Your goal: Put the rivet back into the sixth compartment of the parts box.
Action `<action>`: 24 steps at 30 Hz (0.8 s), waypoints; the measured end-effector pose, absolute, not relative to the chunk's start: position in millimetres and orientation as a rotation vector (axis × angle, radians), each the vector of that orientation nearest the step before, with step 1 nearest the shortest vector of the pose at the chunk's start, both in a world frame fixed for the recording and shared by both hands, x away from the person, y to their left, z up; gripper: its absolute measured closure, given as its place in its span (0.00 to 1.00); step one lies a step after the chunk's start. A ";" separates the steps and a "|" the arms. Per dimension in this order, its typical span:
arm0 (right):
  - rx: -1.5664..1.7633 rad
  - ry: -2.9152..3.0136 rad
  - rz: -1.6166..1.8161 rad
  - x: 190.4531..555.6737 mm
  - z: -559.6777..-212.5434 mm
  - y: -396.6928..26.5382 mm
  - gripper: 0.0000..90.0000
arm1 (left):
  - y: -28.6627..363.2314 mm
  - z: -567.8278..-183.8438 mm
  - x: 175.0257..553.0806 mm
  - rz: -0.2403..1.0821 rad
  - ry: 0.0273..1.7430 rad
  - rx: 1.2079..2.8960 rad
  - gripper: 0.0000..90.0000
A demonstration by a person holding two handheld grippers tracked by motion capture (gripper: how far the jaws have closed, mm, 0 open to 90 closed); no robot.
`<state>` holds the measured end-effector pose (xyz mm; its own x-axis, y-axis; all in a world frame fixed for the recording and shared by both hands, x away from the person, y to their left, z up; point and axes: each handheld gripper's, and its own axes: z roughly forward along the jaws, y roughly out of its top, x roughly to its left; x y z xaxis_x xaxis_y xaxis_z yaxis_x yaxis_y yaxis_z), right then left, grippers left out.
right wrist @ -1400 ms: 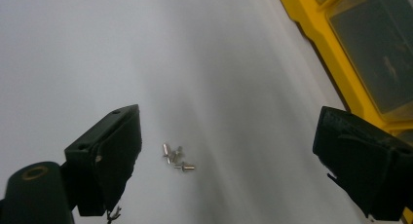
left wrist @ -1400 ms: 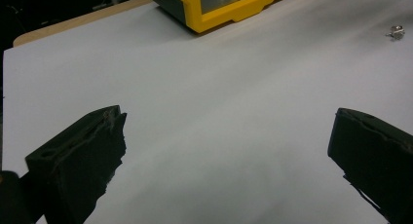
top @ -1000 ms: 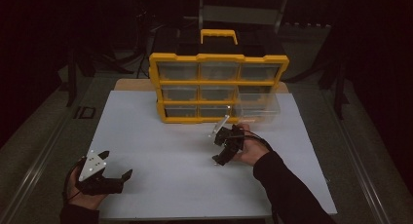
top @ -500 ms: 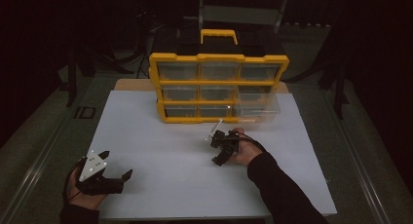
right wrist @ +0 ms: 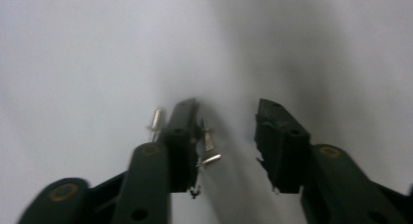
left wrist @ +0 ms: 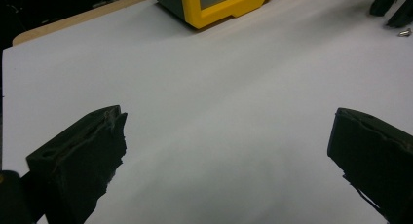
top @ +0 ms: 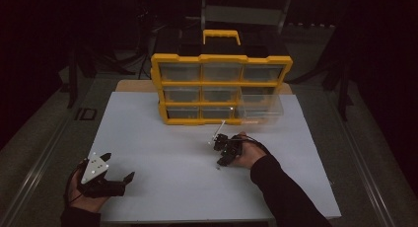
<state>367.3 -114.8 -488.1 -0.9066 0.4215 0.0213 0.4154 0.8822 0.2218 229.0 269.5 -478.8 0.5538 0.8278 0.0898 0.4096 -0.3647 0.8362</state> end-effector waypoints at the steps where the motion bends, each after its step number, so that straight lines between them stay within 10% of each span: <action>1: 0.672 3.028 0.330 365.7 -487.2 -113.9 0.72 | 269.4 -478.8 229.0 0.656 0.997 1.982 0.01; 9: 0.585 3.054 0.220 363.1 -486.3 -104.3 0.91 | 269.5 -478.8 229.0 0.654 0.997 1.982 0.02; 24: 0.589 3.026 0.318 371.6 -455.4 -101.7 0.91 | 269.6 -478.9 229.2 0.649 0.997 1.982 0.02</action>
